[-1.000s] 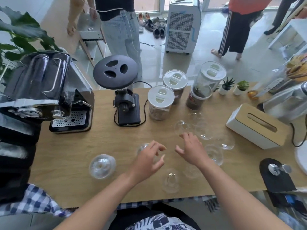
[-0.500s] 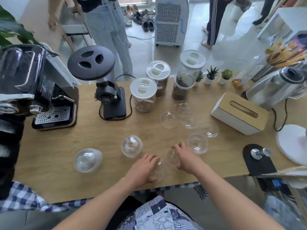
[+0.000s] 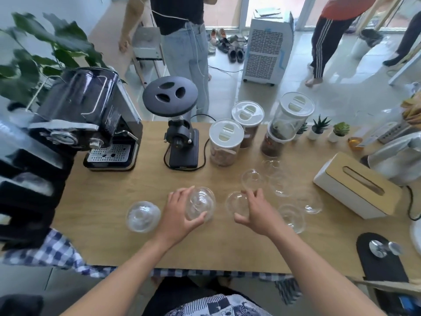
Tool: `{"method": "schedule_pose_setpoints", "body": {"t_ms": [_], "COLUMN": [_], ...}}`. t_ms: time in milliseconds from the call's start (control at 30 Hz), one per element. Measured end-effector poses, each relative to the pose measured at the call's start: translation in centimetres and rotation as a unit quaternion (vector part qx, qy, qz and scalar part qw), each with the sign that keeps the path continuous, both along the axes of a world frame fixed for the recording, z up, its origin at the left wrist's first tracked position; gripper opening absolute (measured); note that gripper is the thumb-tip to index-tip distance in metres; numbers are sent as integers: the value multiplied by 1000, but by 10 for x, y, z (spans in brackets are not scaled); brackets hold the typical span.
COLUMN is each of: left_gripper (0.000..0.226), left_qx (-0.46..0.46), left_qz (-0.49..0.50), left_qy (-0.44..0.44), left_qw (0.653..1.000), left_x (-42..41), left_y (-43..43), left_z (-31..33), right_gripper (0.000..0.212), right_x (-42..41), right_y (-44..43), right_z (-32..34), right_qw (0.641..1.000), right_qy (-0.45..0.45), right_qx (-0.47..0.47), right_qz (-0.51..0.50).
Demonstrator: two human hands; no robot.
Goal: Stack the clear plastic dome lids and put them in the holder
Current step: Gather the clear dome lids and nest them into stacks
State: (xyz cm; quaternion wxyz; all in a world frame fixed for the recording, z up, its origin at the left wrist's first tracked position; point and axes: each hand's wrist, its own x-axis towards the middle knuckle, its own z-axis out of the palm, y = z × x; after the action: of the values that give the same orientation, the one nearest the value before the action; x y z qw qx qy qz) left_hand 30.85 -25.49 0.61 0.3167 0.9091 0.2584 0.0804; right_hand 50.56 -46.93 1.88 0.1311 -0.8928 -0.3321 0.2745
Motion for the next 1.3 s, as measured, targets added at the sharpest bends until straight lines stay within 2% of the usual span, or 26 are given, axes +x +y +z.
{"method": "schedule_pose_setpoints", "body": {"t_ms": [133, 367, 633, 900, 1067, 1167, 1300], "left_gripper": [89, 94, 98, 135, 161, 148, 108], "left_qx": [-36, -95, -145, -201, -233, -214, -163], "left_qz": [25, -14, -42, -79, -131, -150, -131], "left_qy": [56, 125, 100, 125, 131, 104, 62], "left_qw": [997, 988, 983, 968, 955, 960, 976], "left_x": [0, 14, 6, -8, -6, 3, 38], "left_y": [17, 22, 28, 47, 65, 76, 76], "left_z": [-5, -24, -37, -38, -16, -1, 16], "right_gripper": [83, 86, 88, 87, 95, 92, 73], "right_x": [-5, -24, -55, -82, -85, -70, -32], "right_y": [29, 64, 87, 107, 104, 89, 50], "right_z": [11, 4, -5, -14, -14, -5, 3], "right_qw": [999, 990, 992, 998, 998, 997, 994], "right_qy": [16, 86, 87, 53, 57, 62, 14], "right_qx": [38, 85, 57, -13, -13, -1, -2], "right_qz": [-13, -71, -71, -28, -30, -51, -110]}}
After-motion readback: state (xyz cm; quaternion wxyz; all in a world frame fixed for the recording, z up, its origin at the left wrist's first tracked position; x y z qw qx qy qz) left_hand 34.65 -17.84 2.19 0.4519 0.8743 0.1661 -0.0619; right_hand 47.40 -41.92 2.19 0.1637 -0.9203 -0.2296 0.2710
